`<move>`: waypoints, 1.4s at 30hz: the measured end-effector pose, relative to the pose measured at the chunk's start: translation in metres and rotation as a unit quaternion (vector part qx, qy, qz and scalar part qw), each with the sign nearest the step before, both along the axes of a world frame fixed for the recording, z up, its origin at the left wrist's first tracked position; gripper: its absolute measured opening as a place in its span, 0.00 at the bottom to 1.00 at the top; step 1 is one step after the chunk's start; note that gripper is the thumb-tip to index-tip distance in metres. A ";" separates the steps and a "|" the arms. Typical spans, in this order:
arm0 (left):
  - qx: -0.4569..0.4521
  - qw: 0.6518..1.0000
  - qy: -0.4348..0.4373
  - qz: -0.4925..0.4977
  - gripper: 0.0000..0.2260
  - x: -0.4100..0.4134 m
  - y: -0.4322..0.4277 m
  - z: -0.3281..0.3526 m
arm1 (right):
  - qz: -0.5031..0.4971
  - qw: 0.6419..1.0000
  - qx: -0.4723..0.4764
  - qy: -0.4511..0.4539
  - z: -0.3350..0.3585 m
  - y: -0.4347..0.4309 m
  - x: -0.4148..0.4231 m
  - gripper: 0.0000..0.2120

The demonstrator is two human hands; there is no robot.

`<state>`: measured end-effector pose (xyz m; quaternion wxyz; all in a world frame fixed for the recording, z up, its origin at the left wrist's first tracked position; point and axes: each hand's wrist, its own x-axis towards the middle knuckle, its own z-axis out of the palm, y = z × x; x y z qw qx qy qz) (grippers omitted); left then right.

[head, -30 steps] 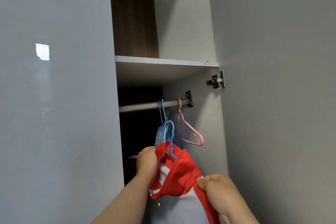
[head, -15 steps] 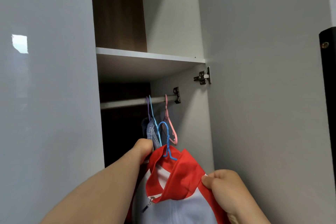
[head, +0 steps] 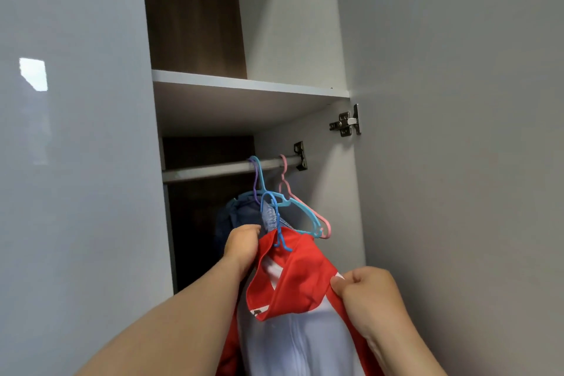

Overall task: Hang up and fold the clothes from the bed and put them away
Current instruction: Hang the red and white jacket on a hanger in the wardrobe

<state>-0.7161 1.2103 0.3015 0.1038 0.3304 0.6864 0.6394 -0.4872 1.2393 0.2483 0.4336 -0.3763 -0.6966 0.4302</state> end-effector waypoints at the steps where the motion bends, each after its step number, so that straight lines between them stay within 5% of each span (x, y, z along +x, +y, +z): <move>1: 0.013 0.999 0.027 0.041 0.10 -0.003 -0.003 0.000 | -0.001 1.000 0.001 0.009 0.004 0.001 -0.004 0.18; 5: 0.004 0.988 0.081 0.132 0.15 -0.010 -0.016 0.001 | -0.014 0.999 0.036 0.033 0.024 0.004 -0.015 0.09; 13: -0.070 0.886 0.298 0.349 0.26 -0.015 -0.026 0.062 | -0.046 0.986 0.162 0.016 0.065 0.005 -0.042 0.20; 23: -0.126 0.843 0.367 0.371 0.27 -0.055 0.009 0.093 | -0.055 0.987 0.146 0.028 0.084 0.026 -0.072 0.23; 31: -0.225 0.770 0.413 0.430 0.20 -0.079 0.021 0.106 | -0.033 0.995 0.090 0.018 0.080 0.046 -0.096 0.20; 38: -0.178 0.776 0.414 0.441 0.24 -0.080 0.022 0.102 | -0.050 0.994 0.100 0.001 0.090 0.052 -0.114 0.23; 42: -0.181 0.773 0.413 0.447 0.20 -0.083 0.021 0.104 | -0.037 0.995 0.093 -0.009 0.103 0.051 -0.132 0.12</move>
